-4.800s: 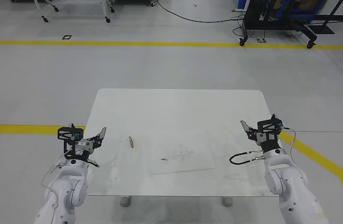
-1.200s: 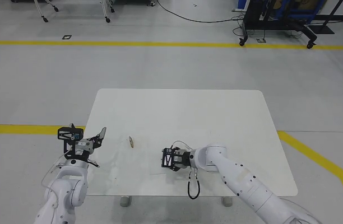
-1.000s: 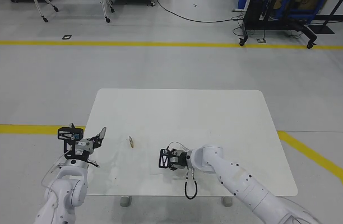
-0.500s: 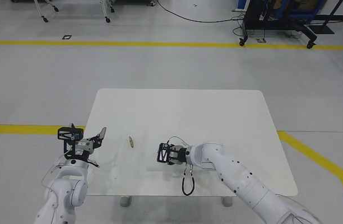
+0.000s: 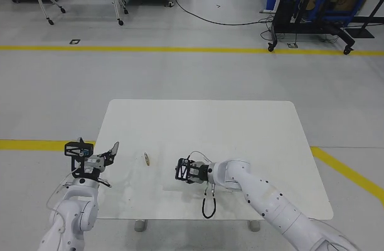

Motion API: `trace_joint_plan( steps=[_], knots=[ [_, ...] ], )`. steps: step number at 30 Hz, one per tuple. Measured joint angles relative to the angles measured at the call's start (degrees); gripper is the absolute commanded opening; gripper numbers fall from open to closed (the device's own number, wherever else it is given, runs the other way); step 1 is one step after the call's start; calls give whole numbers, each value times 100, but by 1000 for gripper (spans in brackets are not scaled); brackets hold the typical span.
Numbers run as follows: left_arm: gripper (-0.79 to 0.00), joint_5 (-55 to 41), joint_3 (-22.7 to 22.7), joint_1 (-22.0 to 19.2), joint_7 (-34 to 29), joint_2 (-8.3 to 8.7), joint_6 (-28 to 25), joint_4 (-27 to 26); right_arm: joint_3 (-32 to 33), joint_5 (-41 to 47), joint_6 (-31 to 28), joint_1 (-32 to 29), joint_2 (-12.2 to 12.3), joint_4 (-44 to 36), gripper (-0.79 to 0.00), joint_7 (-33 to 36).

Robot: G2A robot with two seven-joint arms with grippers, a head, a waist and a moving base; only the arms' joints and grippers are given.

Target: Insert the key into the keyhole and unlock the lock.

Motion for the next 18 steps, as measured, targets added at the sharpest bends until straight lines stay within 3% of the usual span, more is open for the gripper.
trace_joint_plan(
  steps=[4,6,10,14,18],
  knots=[
    [0,346,306,-324,-577,-2,-305,-452,-43,-186,98,-84,3,136,-785,-567],
    [0,208,518,-637,-1265,3,-813,-542,-47,-324,149,-120,15,217,-785,-860],
    [0,-469,1097,-1669,-3087,-17,-1851,-326,89,-645,247,-272,101,368,-785,-1602],
    [0,-361,1848,-2548,-4098,-109,-1931,247,333,-891,333,-481,221,339,-785,-2156],
    [0,-94,2557,-3124,-4335,-229,-1755,787,552,-1073,336,-682,329,186,-785,-2375]
  ],
)
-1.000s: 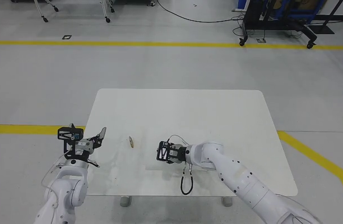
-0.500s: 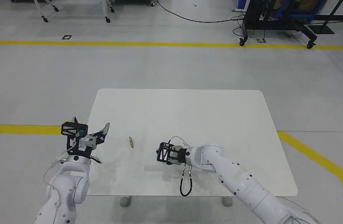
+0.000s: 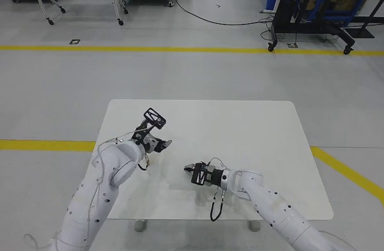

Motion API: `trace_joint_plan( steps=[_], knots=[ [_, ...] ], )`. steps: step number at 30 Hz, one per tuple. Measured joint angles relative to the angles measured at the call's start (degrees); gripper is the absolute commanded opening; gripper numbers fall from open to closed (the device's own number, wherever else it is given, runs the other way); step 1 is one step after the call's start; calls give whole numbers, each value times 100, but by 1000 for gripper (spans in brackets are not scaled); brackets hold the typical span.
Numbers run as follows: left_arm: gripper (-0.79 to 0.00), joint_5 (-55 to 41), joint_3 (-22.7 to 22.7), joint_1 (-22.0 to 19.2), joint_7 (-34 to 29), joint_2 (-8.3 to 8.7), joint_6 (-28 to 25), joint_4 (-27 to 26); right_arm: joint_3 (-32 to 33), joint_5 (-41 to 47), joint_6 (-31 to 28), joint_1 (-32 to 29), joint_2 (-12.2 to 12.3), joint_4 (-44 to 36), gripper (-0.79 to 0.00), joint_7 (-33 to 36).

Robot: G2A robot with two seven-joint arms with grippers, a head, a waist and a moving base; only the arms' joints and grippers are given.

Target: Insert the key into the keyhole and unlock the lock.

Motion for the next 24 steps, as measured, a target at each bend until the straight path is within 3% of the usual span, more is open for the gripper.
trace_joint_plan(
  steps=[8,24],
  knots=[
    [0,145,895,-443,-58,-181,-7,771,214,-204,-77,-197,115,-430,-785,106],
    [0,578,1297,-551,145,-309,318,1418,297,638,103,241,0,163,-785,327]
  ],
)
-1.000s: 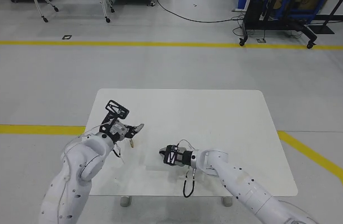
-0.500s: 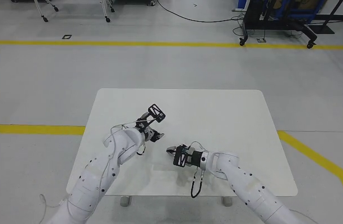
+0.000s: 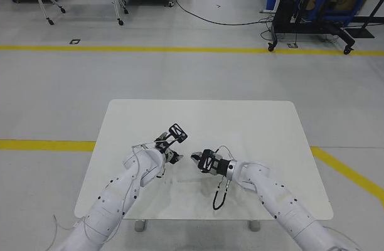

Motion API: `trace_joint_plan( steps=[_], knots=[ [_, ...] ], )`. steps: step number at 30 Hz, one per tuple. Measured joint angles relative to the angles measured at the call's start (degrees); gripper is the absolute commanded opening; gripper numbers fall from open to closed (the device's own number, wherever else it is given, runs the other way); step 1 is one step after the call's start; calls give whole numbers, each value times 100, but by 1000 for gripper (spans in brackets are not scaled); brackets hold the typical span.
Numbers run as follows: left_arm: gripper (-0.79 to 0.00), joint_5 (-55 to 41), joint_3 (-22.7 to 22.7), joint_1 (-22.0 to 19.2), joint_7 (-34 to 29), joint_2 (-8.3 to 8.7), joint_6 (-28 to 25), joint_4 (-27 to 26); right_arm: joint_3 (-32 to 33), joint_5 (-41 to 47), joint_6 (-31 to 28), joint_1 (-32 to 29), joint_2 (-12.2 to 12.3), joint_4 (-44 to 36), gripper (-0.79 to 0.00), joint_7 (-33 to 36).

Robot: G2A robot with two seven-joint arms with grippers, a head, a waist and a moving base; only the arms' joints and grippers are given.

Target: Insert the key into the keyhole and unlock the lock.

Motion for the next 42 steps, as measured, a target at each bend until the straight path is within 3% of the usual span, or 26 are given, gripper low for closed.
trace_joint_plan(
  steps=[6,11,15,19,27,30,33,36,42],
  knots=[
    [0,0,61,-40,168,-66,275,163,104,427,122,17,-26,107,-785,105],
    [0,-212,-183,-60,459,-76,529,111,442,619,114,-186,59,-129,-785,3],
    [0,-354,-756,55,610,16,707,-231,838,570,-116,-622,206,-709,-785,-80],
    [0,-288,-1621,435,737,171,731,-943,1006,590,-276,-833,265,-946,-785,48],
    [0,-281,-1580,428,738,172,723,-891,961,681,-293,-862,247,-932,-785,-5],
    [0,-304,-1595,444,762,169,732,-880,848,1652,-571,-905,168,-846,-785,-212],
    [0,-897,-1776,521,1077,157,592,-706,782,3000,-738,-817,85,-633,-785,-82],
    [0,-1948,-1995,450,1251,135,257,-445,727,4062,-542,-742,23,-538,-785,294],
    [0,-5192,-2362,-53,547,57,-570,569,942,5329,-316,-890,33,-795,-785,780]
  ],
)
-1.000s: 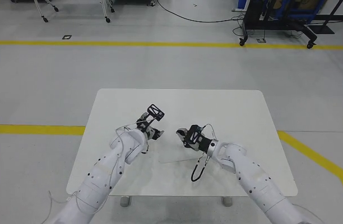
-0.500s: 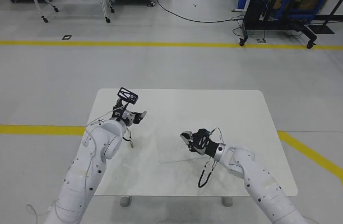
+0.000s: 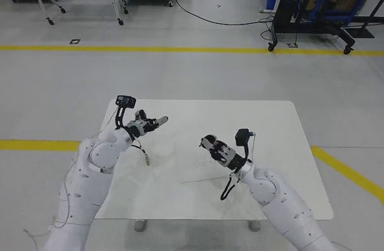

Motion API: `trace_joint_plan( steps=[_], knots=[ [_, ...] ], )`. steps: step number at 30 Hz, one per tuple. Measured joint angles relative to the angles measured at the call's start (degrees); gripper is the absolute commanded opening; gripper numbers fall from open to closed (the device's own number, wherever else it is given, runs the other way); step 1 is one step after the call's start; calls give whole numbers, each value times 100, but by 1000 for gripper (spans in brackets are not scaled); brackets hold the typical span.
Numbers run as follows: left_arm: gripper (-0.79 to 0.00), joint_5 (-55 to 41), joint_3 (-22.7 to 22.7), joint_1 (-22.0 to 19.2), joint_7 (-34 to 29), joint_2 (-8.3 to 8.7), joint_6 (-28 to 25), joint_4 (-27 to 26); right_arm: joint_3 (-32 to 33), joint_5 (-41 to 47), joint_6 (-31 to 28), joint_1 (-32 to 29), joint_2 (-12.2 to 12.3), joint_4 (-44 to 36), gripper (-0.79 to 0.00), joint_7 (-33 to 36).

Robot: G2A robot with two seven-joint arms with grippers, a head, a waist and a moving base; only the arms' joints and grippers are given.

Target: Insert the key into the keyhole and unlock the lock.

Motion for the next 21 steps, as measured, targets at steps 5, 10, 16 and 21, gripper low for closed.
trace_joint_plan(
  steps=[5,10,16,21],
  knots=[
    [0,-331,255,-415,-332,17,4,316,142,194,178,-147,22,-244,-785,48],
    [0,491,238,-402,-319,16,0,308,138,189,172,-142,21,-234,-785,45],
    [0,-874,231,-175,-812,-42,-450,319,22,617,170,-254,-13,-392,-785,152],
    [0,-4502,304,-373,-2774,-123,-264,784,-258,1861,222,-176,-101,-297,-785,625]
  ],
)
